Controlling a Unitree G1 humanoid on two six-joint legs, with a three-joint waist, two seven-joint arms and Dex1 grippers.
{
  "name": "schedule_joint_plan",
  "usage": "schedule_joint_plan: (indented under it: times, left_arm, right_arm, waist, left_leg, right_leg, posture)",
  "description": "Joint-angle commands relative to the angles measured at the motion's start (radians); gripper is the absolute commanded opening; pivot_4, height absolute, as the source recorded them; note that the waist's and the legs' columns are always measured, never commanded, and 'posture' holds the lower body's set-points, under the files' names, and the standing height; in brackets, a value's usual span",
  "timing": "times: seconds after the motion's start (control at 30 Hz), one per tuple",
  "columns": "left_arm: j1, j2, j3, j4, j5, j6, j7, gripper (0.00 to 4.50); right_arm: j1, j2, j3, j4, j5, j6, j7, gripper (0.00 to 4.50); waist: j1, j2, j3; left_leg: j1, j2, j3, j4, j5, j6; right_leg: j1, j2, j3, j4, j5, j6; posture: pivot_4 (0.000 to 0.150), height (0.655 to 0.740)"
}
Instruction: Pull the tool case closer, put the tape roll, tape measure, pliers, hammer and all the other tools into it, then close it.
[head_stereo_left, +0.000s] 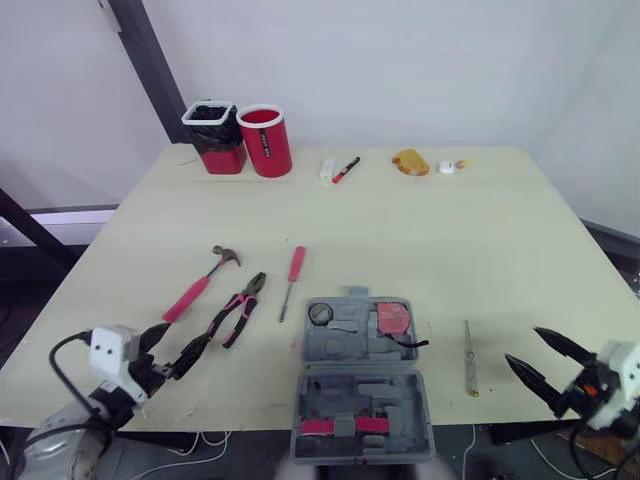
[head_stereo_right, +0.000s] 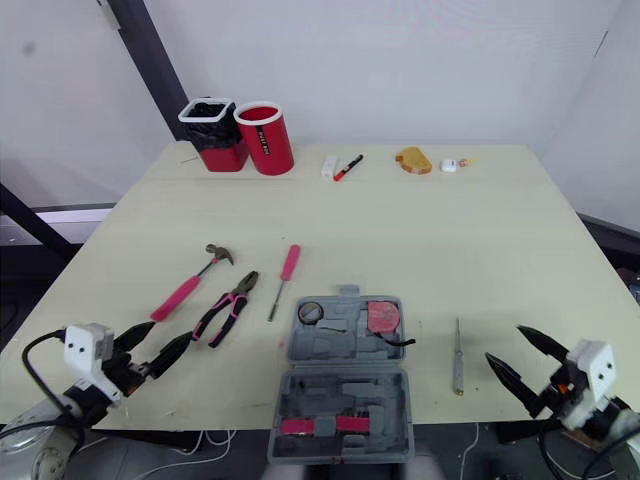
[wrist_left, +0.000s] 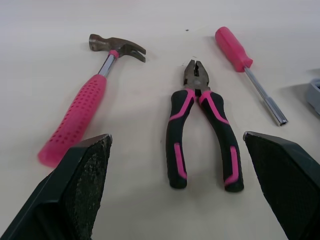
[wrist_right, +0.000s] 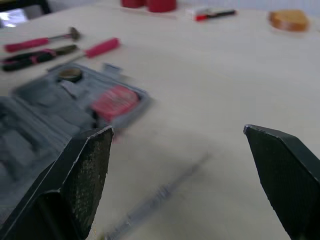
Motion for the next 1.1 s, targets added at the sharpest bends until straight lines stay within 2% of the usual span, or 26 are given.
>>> schedule_joint_plan:
  times: [0.03,0.4,0.63,0.9,0.97,1.0,1.03,1.1]
  left_arm:
    - [-0.047,0.024,-0.025,-0.026,0.023,0.054,0.03,4.5]
    - [-0.287,0.051,-0.193,0.05,0.14,0.226,0.09,4.5]
    - [-0.368,0.029,-0.246,0.111,0.183,0.284,0.127,4.5]
    - [-0.382,0.034,-0.259,0.106,0.184,0.379,0.135,4.5]
    - [-0.379,0.039,-0.261,0.101,0.189,0.391,0.138,3.59]
    - [-0.376,0.042,-0.262,0.1,0.194,0.389,0.141,3.35]
    - [-0.373,0.045,-0.262,0.103,0.2,0.383,0.141,2.81]
    - [-0.371,0.047,-0.259,0.108,0.206,0.376,0.141,2.57]
  right_arm:
    - [-0.032,-0.025,0.037,-0.074,0.056,0.061,0.039,4.4]
    - [-0.264,-0.07,0.183,-0.223,0.072,0.194,0.04,4.4]
    - [-0.321,-0.072,0.207,-0.259,0.079,0.236,0.03,4.4]
    - [-0.33,-0.071,0.213,-0.252,0.068,0.228,0.028,4.4]
    - [-0.329,-0.071,0.217,-0.254,0.067,0.227,0.03,4.5]
    - [-0.328,-0.072,0.22,-0.255,0.065,0.227,0.032,4.5]
    - [-0.328,-0.073,0.223,-0.258,0.063,0.226,0.035,4.5]
    - [-0.327,-0.074,0.229,-0.261,0.062,0.225,0.039,4.5]
  waist:
    - [0.001,0.0,0.0]
    - [0.001,-0.001,0.0]
    - [0.001,-0.001,0.001]
    - [0.0,-0.002,0.001]
    - [0.0,-0.002,0.001]
    - [0.0,-0.002,0.001]
    - [0.0,-0.001,0.001]
    - [0.0,-0.001,0.001]
  left_leg:
    - [0.0,0.0,0.0,0.0,0.0,0.0]
    - [-0.001,0.0,-0.002,0.001,0.0,0.0]
    - [-0.003,0.0,-0.002,0.001,0.0,0.0]
    - [-0.003,0.0,-0.003,0.001,0.0,0.0]
    - [-0.003,0.0,-0.003,0.001,0.0,0.0]
    - [-0.003,0.0,-0.003,0.001,0.0,0.0]
    - [-0.003,0.0,-0.003,0.001,0.0,0.0]
    - [-0.003,0.0,-0.003,0.001,0.0,0.0]
  right_leg:
    - [0.0,0.0,-0.001,0.0,0.0,0.0]
    - [0.0,0.002,-0.001,0.001,0.001,0.001]
    - [0.0,0.002,-0.002,0.0,0.001,0.001]
    - [0.0,0.002,-0.002,0.001,0.001,0.001]
    - [0.0,0.002,-0.002,0.001,0.001,0.001]
    - [0.0,0.002,-0.002,0.001,0.001,0.001]
    - [0.0,0.001,-0.002,0.001,0.001,0.001]
    - [0.0,0.001,-0.002,0.001,0.001,0.001]
  posture:
    - [0.15,0.74]
    - [0.15,0.74]
    - [0.15,0.74]
    - [0.15,0.74]
    - [0.15,0.74]
    - [0.15,0.74]
    - [0.15,0.74]
    - [0.15,0.74]
